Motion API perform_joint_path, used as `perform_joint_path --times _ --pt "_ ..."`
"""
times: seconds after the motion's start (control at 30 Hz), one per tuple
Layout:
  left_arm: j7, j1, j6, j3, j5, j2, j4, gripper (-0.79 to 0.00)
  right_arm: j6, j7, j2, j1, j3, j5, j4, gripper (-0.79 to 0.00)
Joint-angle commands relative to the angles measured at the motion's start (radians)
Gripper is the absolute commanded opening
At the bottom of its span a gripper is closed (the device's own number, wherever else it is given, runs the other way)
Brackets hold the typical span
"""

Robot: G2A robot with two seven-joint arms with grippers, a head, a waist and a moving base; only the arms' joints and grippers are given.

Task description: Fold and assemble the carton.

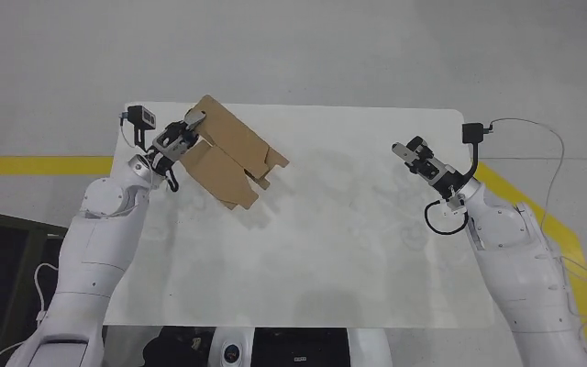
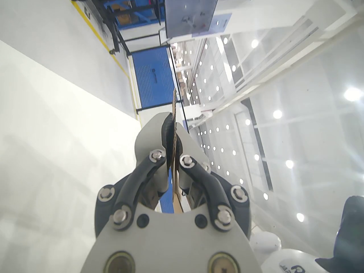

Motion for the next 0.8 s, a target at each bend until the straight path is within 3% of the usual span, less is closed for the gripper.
perform_joint_path --times 0.0,0.27,0.5,0.63,0.77 --pt "-0.010 -0.022 -0.011 0.045 0.023 -0.010 -0.006 -0.785 0.000 0.000 0.000 0.000 0.000 0.000 0.000 0.000" --pt "-0.096 -0.091 -0.104 0.198 0.147 -0.043 -0.033 -0.785 0.000 0.000 0.000 0.000 0.000 0.000 0.000 0.000" --pt "-0.379 -0.160 -0.127 0.301 0.107 -0.061 -0.032 -0.785 0.000 0.000 0.000 0.000 0.000 0.000 0.000 0.000" --pt "-0.550 -0.208 -0.085 0.333 0.055 -0.065 -0.006 -0.785 0.000 0.000 0.000 0.000 0.000 0.000 0.000 0.000" --pt "-0.605 -0.264 -0.035 0.370 0.071 -0.071 0.000 -0.785 0.000 0.000 0.000 0.000 0.000 0.000 0.000 0.000"
